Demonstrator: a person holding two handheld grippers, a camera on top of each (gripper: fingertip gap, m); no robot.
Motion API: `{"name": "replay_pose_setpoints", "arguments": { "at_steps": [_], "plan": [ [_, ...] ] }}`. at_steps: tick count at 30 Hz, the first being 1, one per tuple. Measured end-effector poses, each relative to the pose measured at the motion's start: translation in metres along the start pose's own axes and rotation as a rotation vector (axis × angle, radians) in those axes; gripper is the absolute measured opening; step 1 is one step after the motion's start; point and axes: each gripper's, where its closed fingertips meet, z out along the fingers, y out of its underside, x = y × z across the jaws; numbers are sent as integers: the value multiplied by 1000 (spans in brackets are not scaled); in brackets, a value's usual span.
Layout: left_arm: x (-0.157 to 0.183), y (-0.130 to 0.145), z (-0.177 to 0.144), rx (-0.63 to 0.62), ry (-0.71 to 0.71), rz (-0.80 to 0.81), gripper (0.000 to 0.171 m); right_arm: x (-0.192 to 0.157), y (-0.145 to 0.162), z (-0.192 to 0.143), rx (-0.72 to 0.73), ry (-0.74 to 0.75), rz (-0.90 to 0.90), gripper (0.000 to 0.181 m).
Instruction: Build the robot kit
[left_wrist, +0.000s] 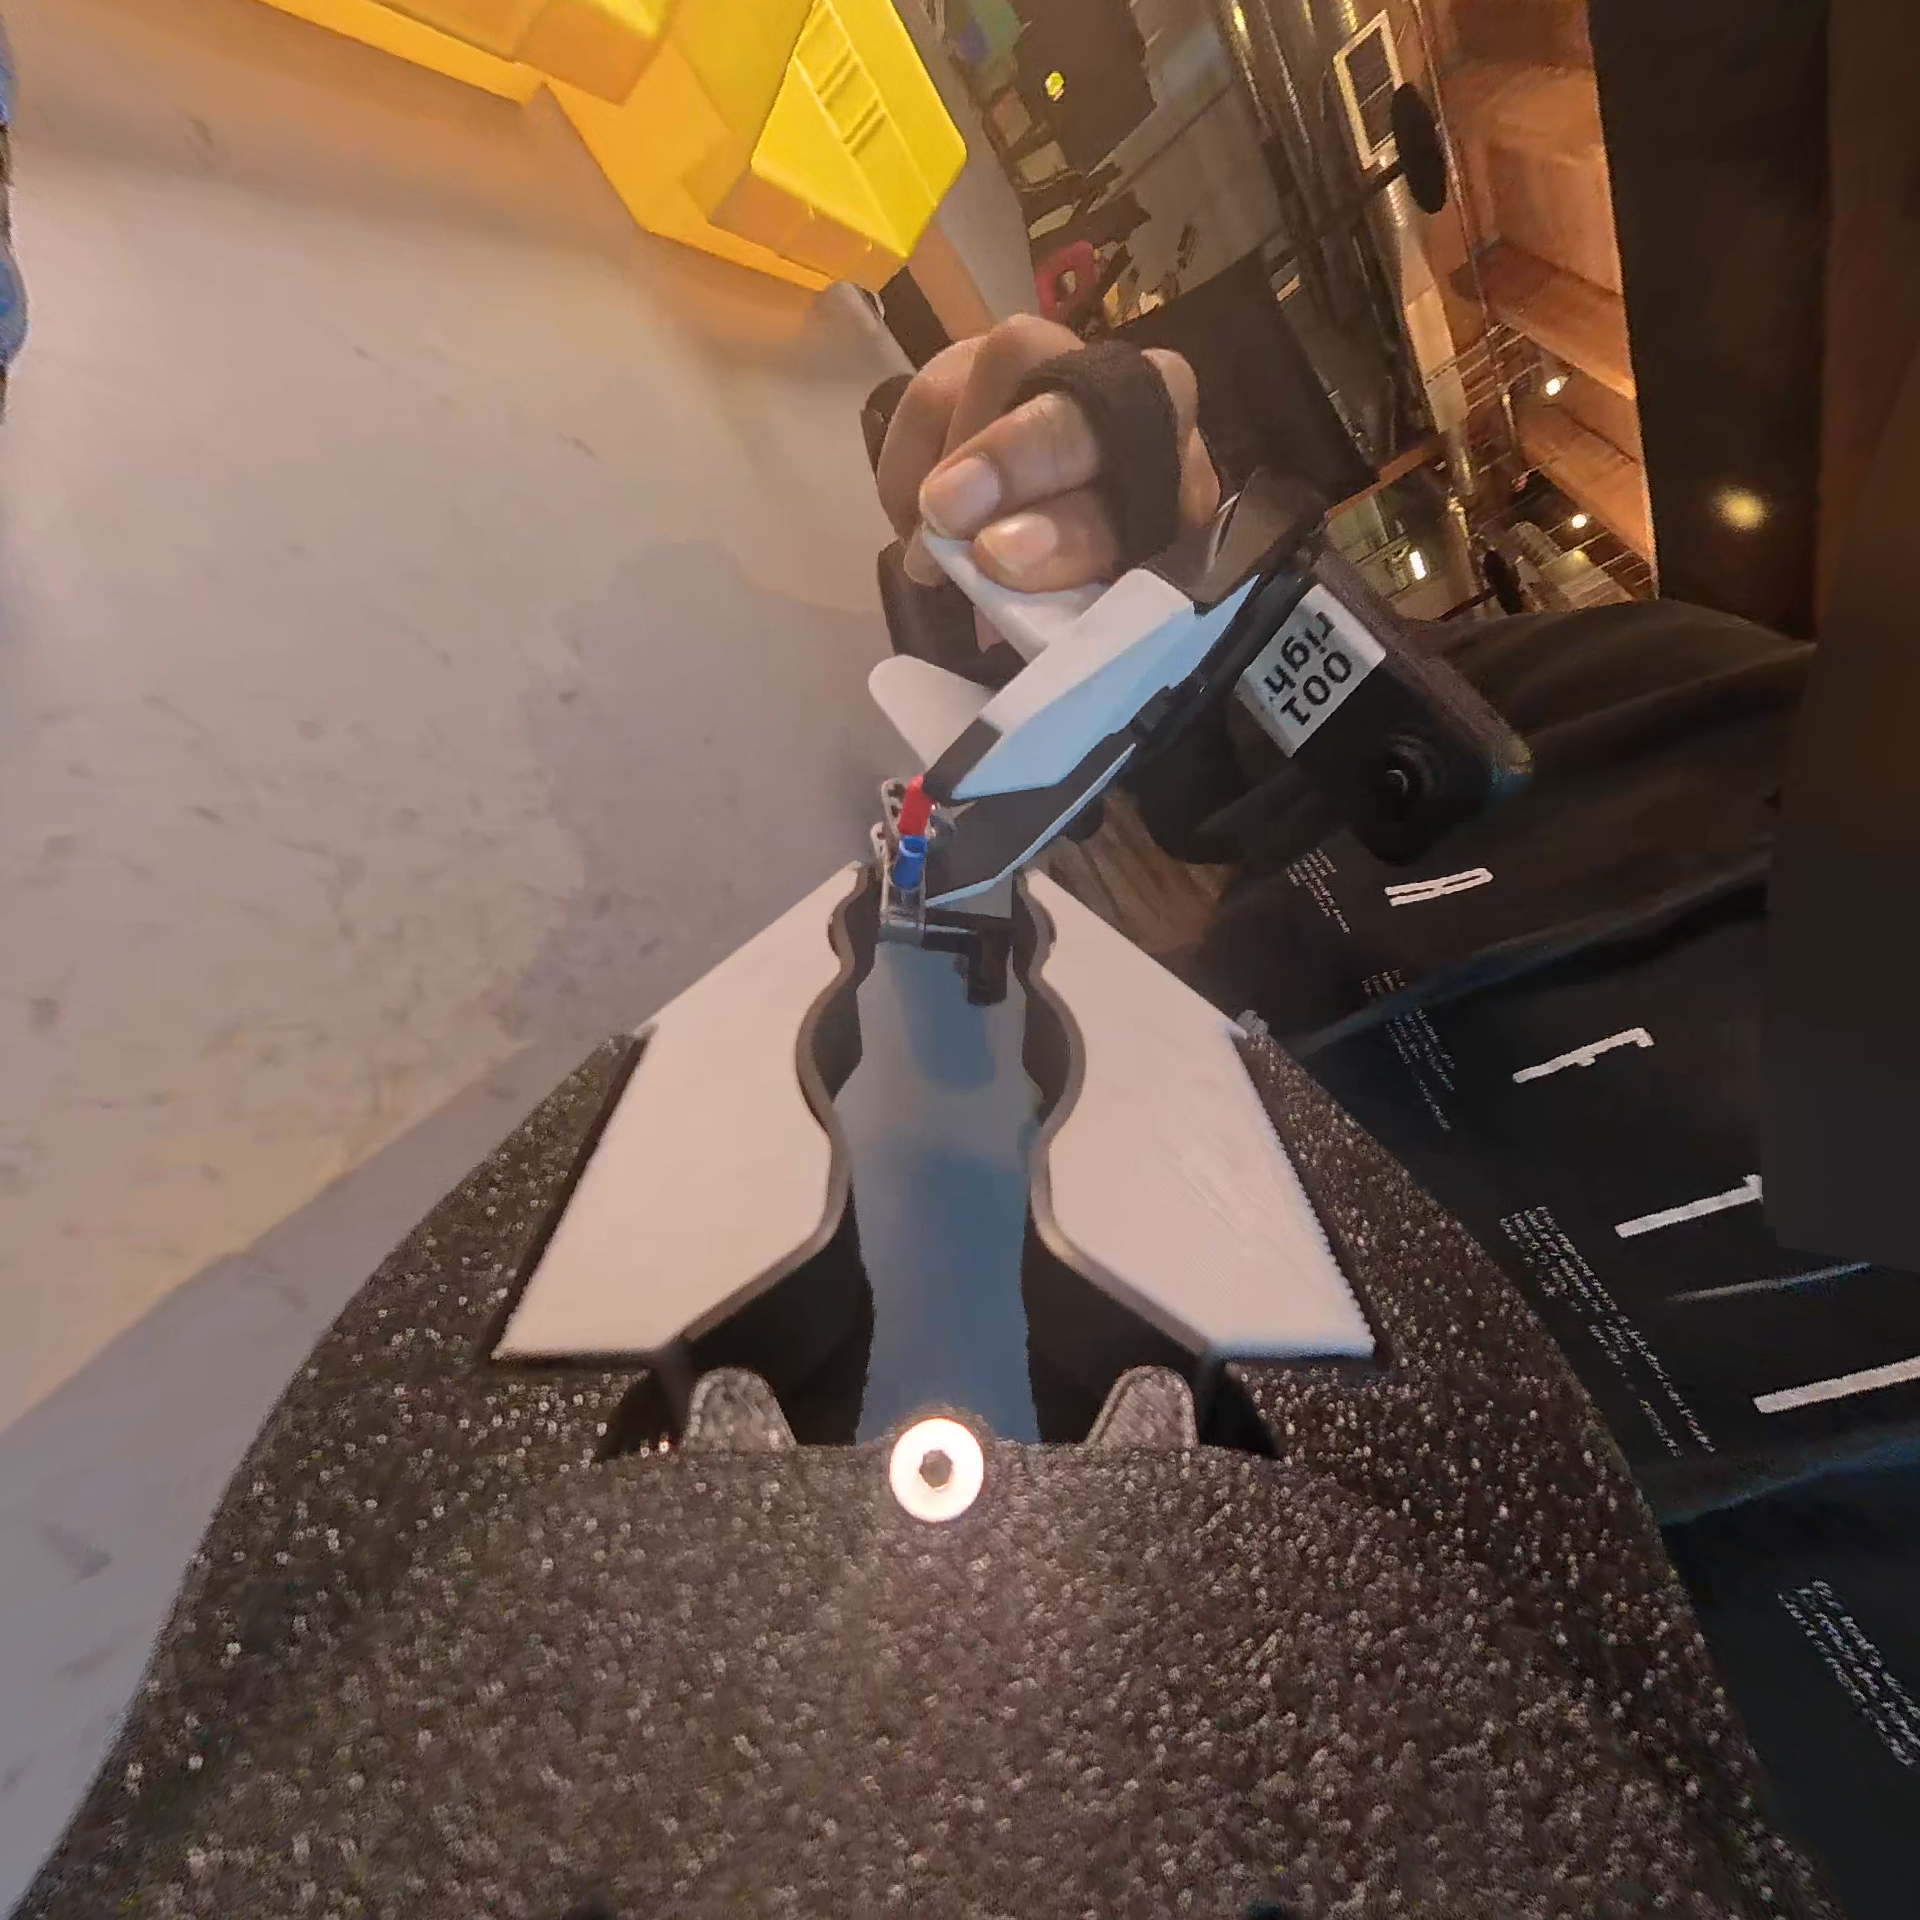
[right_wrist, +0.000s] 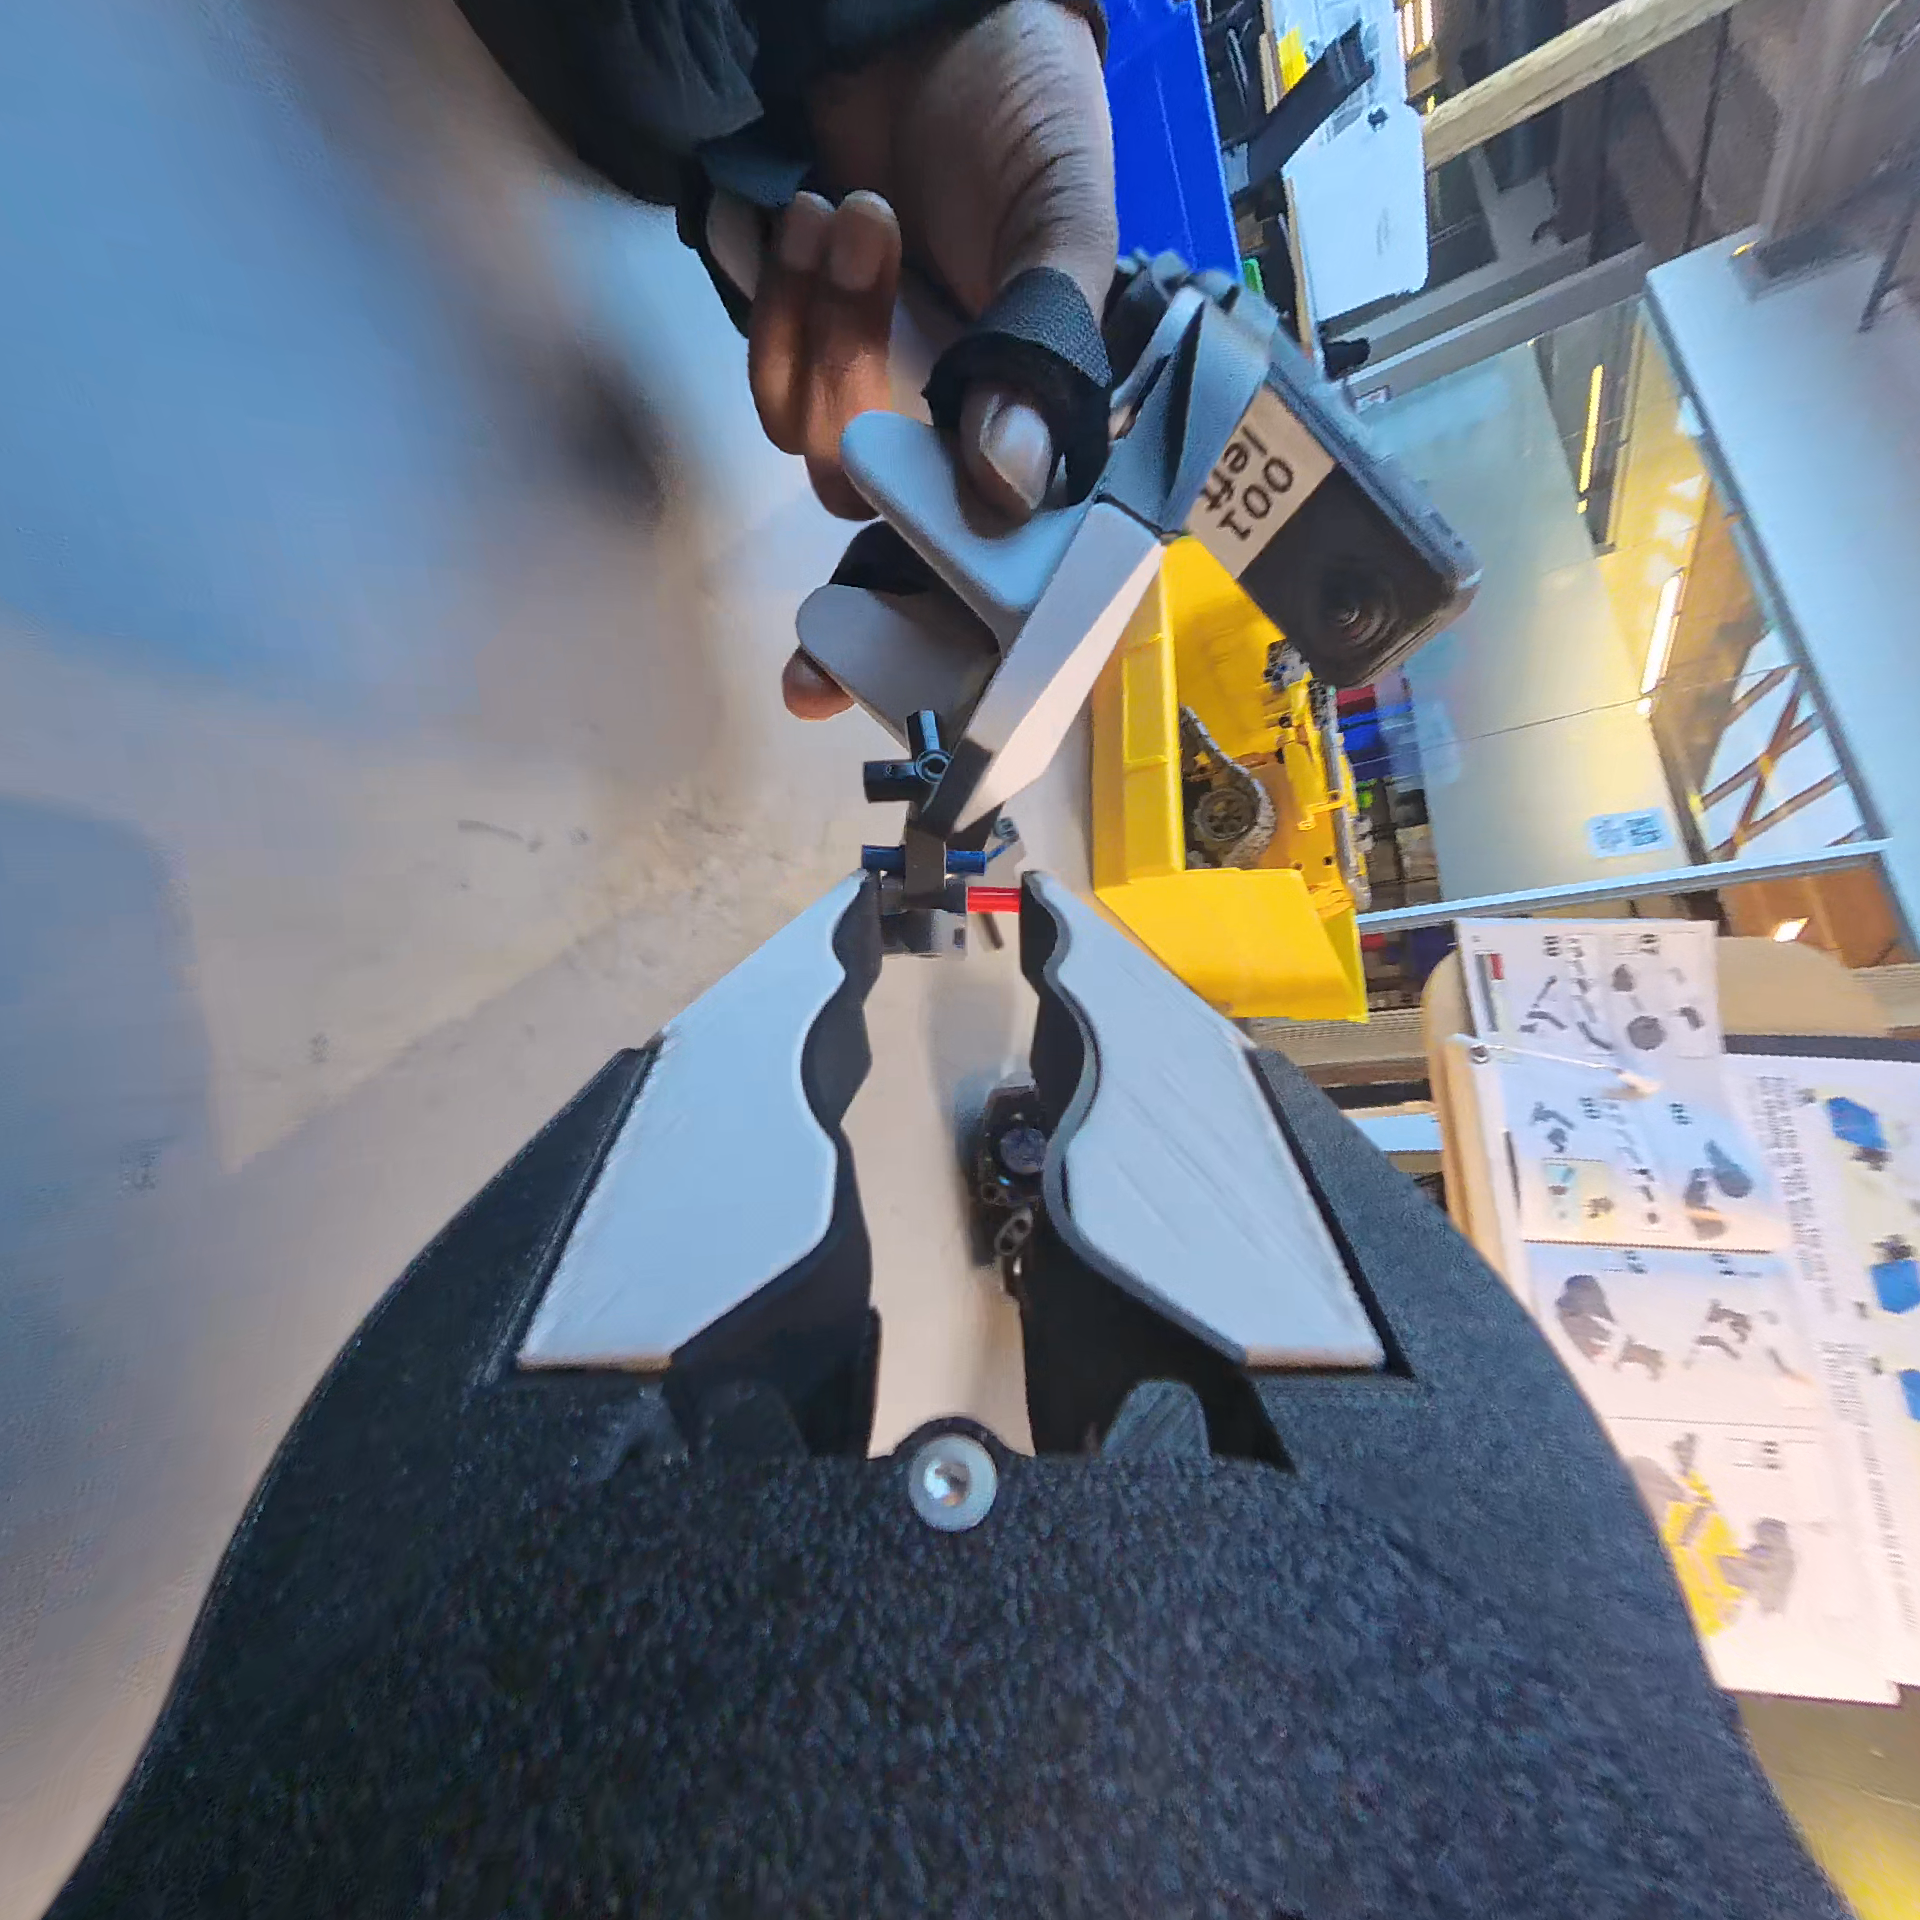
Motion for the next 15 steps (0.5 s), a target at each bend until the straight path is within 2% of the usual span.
{"name": "replay_pose_setpoints", "arguments": {
  "at_steps": [4,11,15],
  "plan": [
    [-2,-1,-1,17,5,-16,16,2,-4,-1,12,22,-49,24],
    [-11,2,1,-84,-238,259,7,-4,-5,0,-6,31,-96,24],
    [-11,0,0,-69,-310,368,7,-1,-5,1,-28,77,-115,24]
  ]
}}
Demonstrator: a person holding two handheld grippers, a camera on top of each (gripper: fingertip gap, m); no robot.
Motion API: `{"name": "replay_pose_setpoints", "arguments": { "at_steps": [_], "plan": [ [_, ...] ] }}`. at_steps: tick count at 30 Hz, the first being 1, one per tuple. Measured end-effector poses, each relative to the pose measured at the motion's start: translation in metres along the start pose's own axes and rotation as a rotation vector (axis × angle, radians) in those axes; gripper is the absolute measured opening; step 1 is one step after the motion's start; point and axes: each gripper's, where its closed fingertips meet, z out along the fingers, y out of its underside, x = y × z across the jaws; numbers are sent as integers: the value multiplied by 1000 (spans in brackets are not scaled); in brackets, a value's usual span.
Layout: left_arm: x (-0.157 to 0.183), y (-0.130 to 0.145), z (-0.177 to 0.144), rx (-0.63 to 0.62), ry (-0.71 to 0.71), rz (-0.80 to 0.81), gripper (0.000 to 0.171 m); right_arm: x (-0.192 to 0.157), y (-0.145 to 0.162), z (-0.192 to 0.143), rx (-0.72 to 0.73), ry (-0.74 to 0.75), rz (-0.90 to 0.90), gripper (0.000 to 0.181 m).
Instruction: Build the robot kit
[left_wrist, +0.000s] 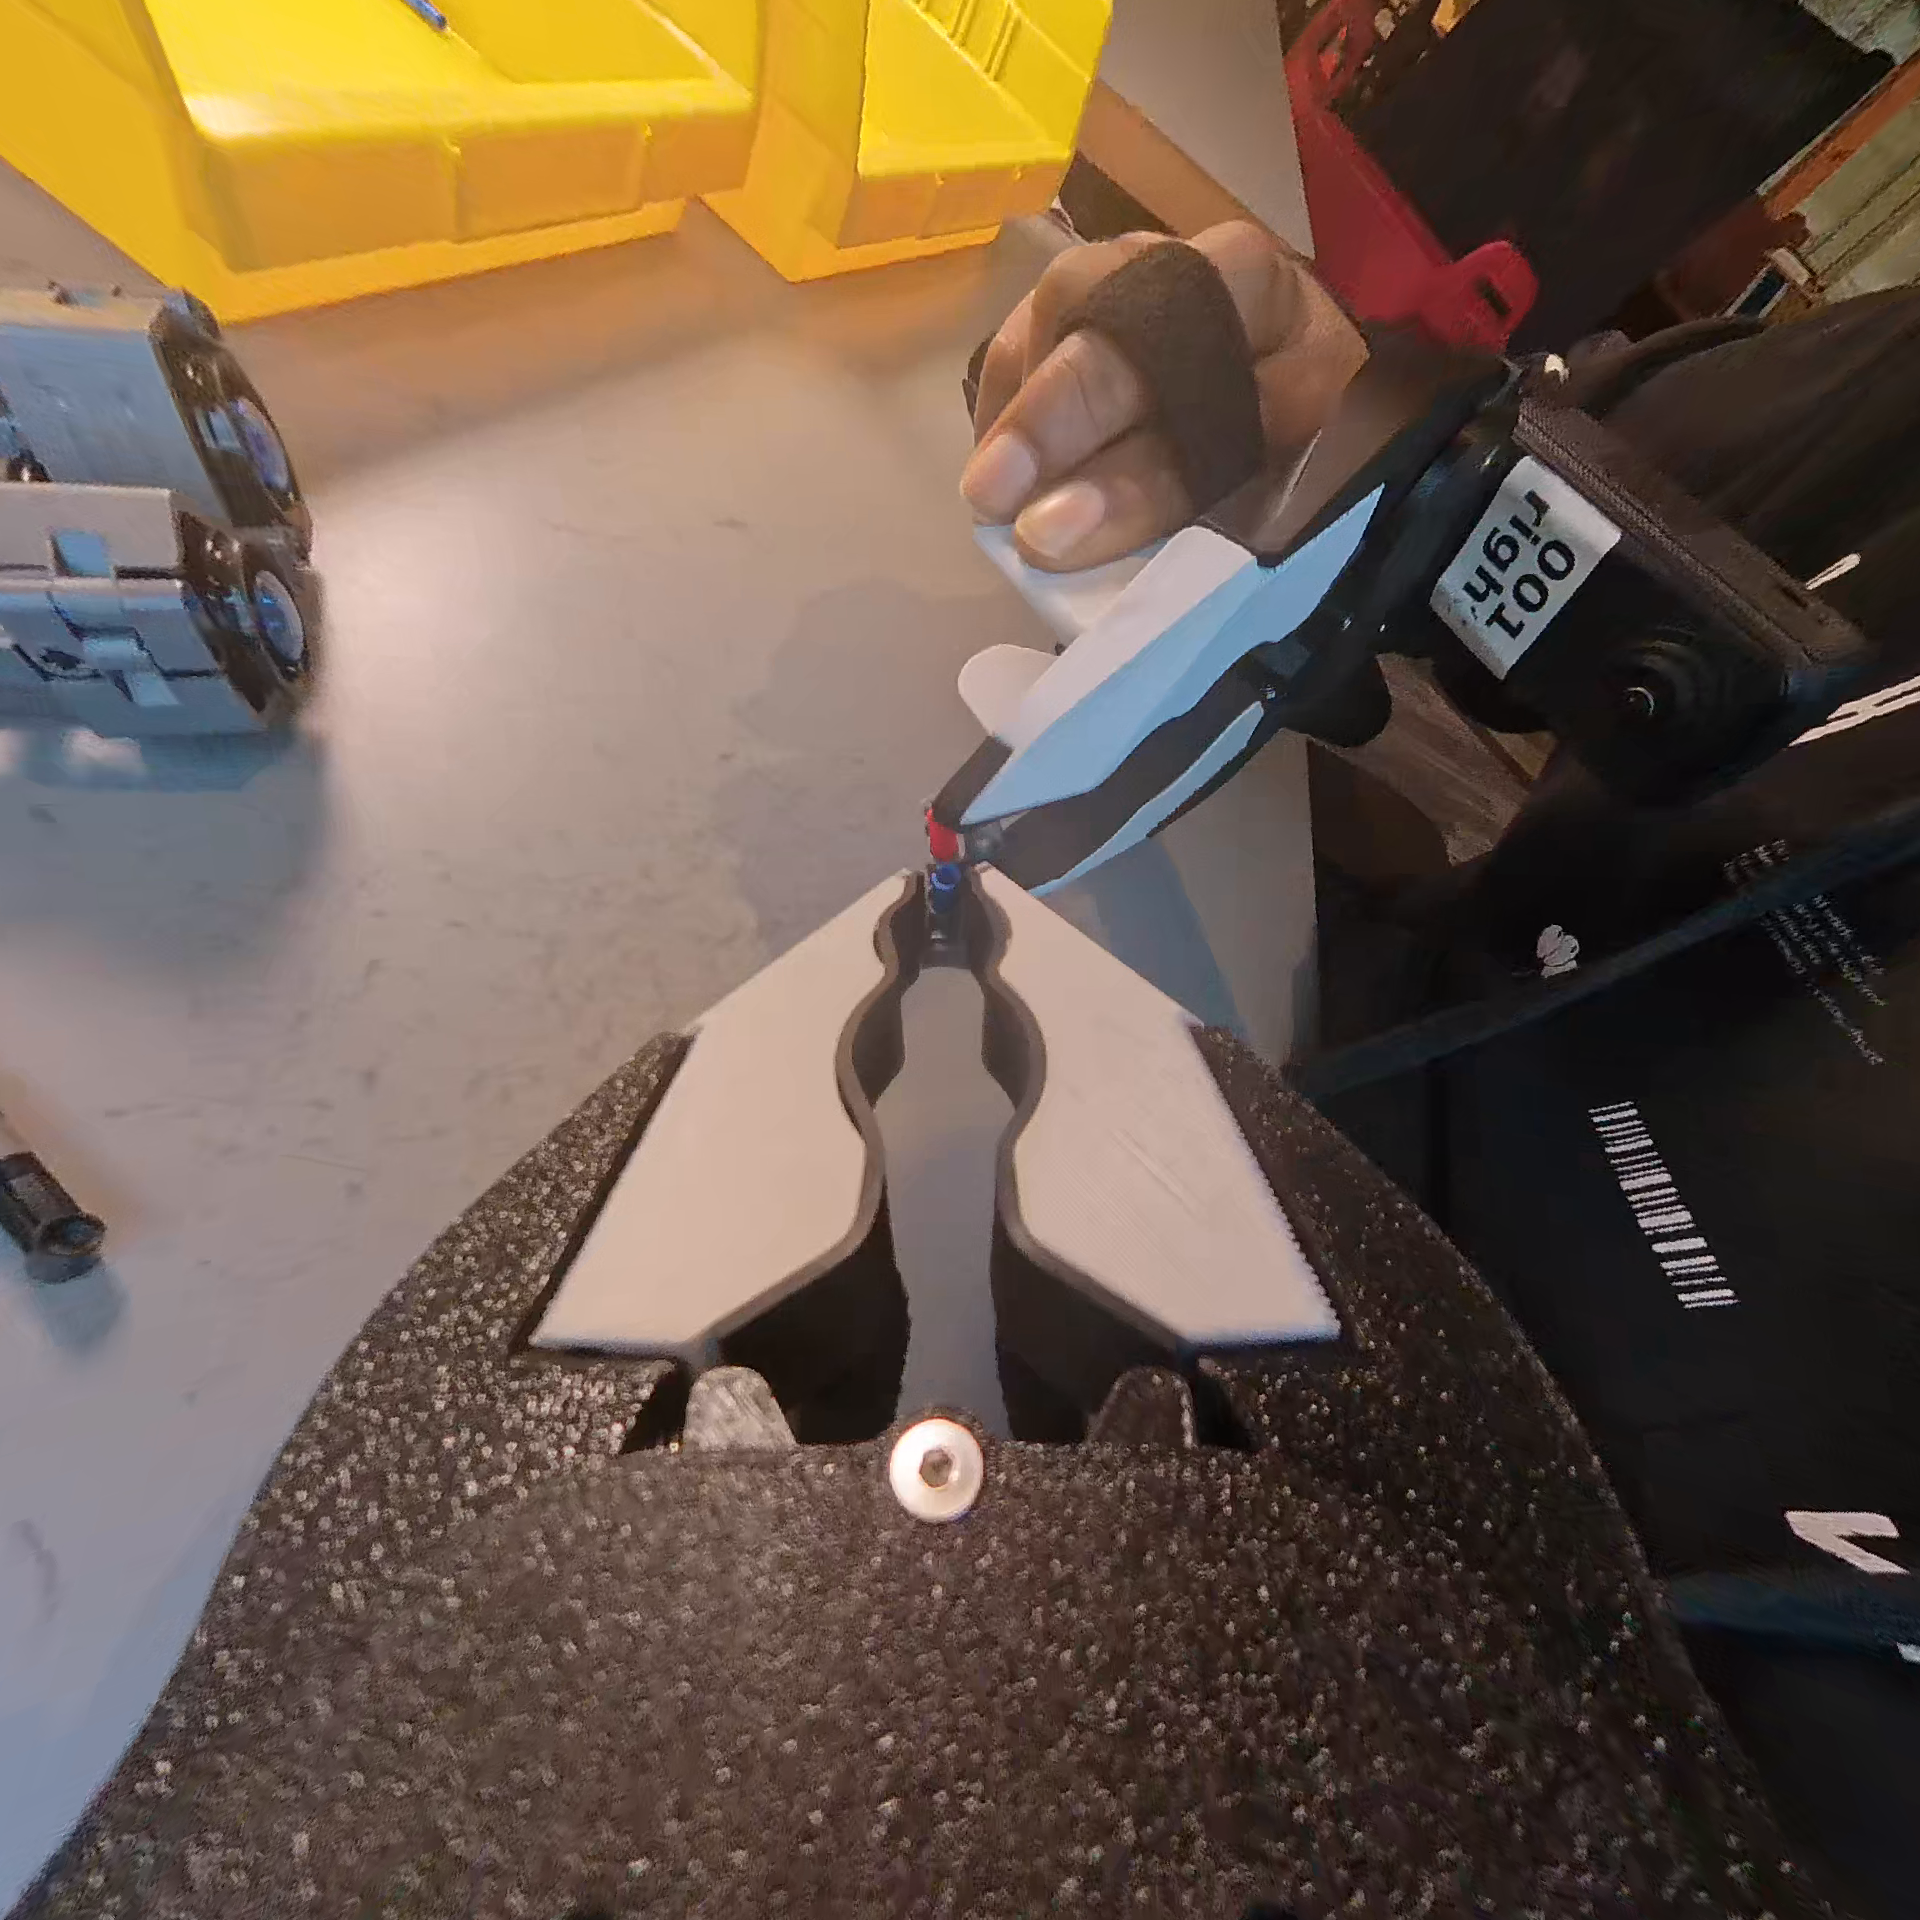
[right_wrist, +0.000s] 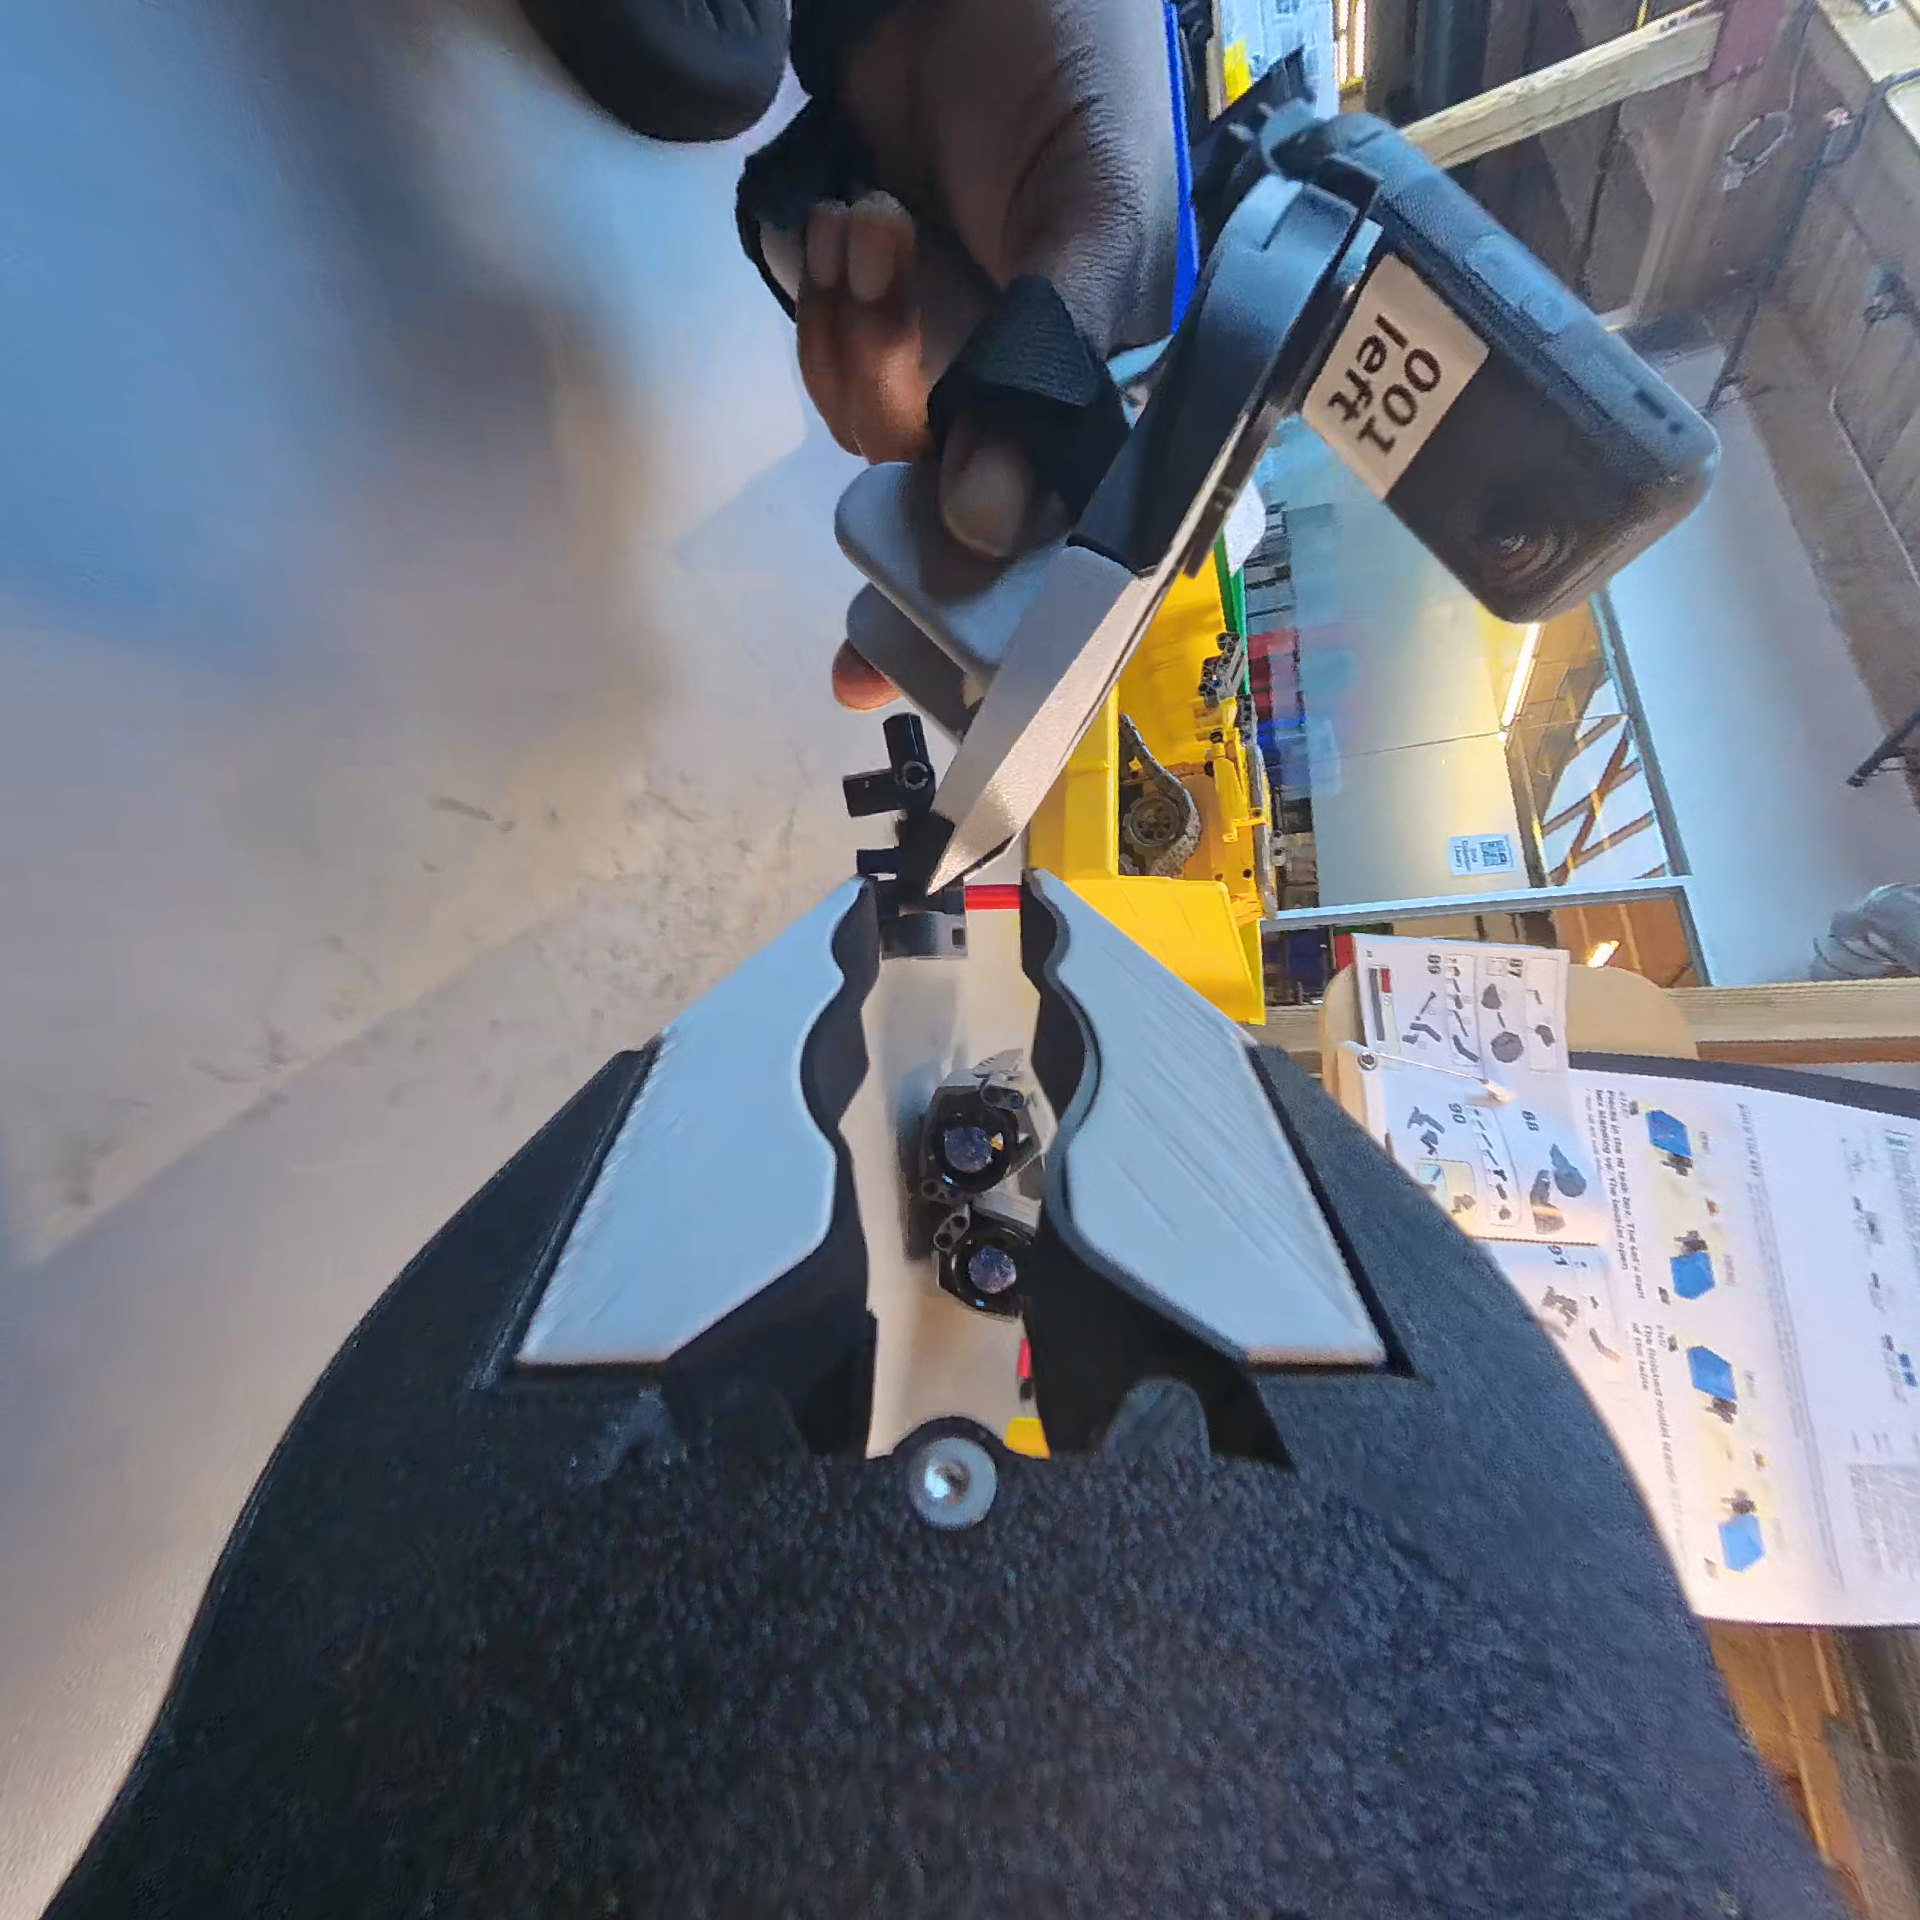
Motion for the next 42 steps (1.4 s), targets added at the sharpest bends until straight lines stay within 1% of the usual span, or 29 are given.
{"name": "replay_pose_setpoints", "arguments": {
  "at_steps": [4,6,10,14,16,20,22,26,27,31,34,37,42],
  "plan": [
    [4,-5,-4,55,-1,37,7,6,-2,-2,18,12,40,25],
    [7,-8,-7,83,7,59,7,10,-3,-4,44,-7,114,26],
    [13,-11,-10,108,23,90,7,17,-12,-11,141,-55,248,30],
    [16,-12,-11,108,37,110,7,17,-13,-17,182,-133,313,35],
    [17,-12,-12,108,38,120,7,17,-11,-19,203,-180,382,38],
    [20,-13,-12,101,35,159,7,10,1,-21,219,-299,498,40],
    [20,-13,-11,89,28,178,7,10,3,-18,225,-316,529,40],
    [17,-16,-12,105,25,155,7,15,-5,-15,241,-245,466,20],
    [16,-16,-12,110,28,139,7,17,-5,-14,232,-218,455,18],
    [12,-20,-13,156,38,65,7,21,-1,-14,152,-125,394,16],
    [12,-21,-12,175,45,47,7,22,1,-14,90,-87,350,16],
    [16,-22,-13,190,69,32,7,23,-1,-16,90,-80,356,16],
    [21,-24,-16,216,139,-20,7,26,-6,-18,73,-66,302,16]
  ]
}}
